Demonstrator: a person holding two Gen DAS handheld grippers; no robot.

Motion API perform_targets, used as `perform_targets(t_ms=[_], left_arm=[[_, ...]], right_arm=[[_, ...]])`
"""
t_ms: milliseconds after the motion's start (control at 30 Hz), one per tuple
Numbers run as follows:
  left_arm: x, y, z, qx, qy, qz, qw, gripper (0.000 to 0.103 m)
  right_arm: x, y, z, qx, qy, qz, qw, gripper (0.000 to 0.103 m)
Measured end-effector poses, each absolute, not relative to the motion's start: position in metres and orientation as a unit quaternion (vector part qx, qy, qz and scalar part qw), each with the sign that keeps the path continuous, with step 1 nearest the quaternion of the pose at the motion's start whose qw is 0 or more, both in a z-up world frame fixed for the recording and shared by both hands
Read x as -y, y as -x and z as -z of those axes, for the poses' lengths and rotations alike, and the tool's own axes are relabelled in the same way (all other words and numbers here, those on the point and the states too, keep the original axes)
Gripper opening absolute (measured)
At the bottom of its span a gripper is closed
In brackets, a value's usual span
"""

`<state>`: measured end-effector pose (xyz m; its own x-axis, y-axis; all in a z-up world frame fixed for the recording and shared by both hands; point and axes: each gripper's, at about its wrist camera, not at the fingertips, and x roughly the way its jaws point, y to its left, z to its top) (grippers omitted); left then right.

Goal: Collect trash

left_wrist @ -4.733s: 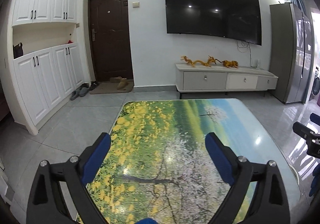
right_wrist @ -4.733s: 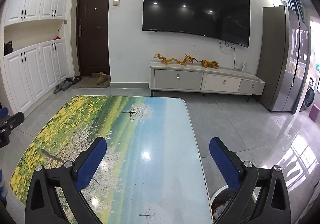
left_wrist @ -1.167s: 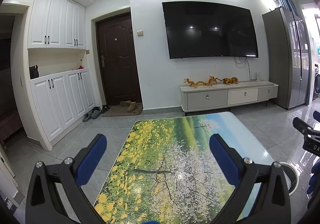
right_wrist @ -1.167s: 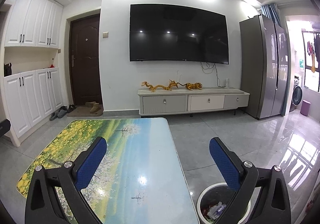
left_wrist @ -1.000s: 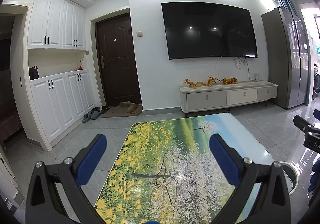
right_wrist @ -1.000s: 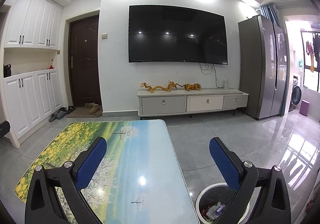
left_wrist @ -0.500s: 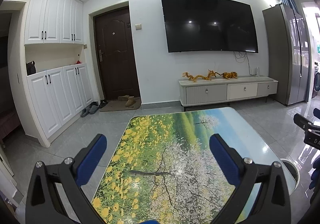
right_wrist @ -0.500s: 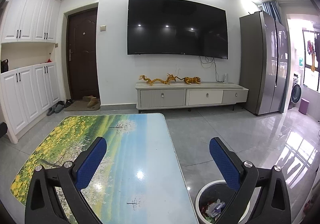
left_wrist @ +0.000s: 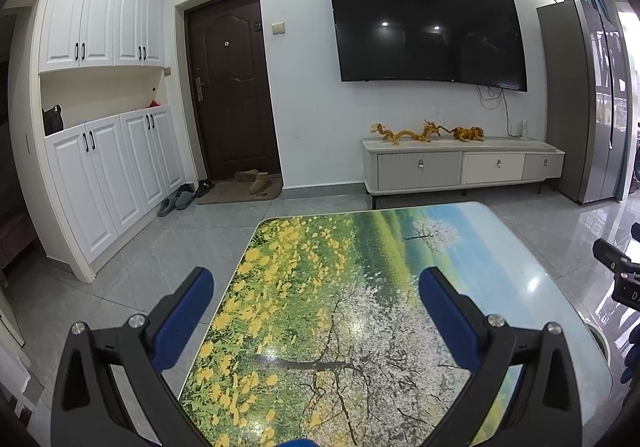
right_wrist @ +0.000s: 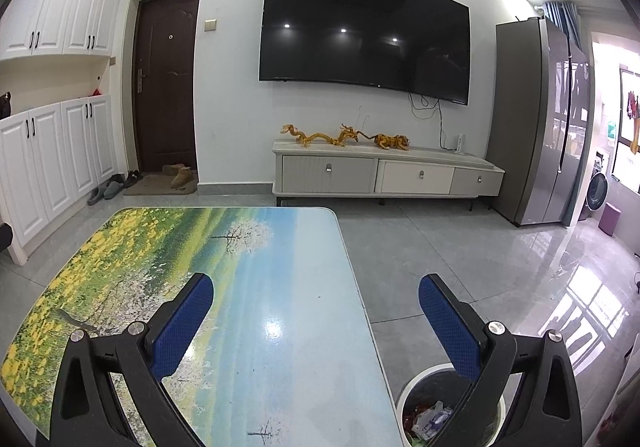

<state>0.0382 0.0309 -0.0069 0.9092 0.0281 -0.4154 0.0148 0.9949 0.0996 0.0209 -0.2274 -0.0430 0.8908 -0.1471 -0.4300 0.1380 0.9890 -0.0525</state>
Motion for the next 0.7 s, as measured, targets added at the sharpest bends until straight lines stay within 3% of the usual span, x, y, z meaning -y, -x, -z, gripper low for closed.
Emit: perform_targets(t_ms=[700], left_arm=[[-0.033,-0.098,0.036,-0.239,-0.032,0.044,0.969,0.103]], right_arm=[[0.226,-0.058,0.057,-0.263,0.03,0.117,0.957,0.103]])
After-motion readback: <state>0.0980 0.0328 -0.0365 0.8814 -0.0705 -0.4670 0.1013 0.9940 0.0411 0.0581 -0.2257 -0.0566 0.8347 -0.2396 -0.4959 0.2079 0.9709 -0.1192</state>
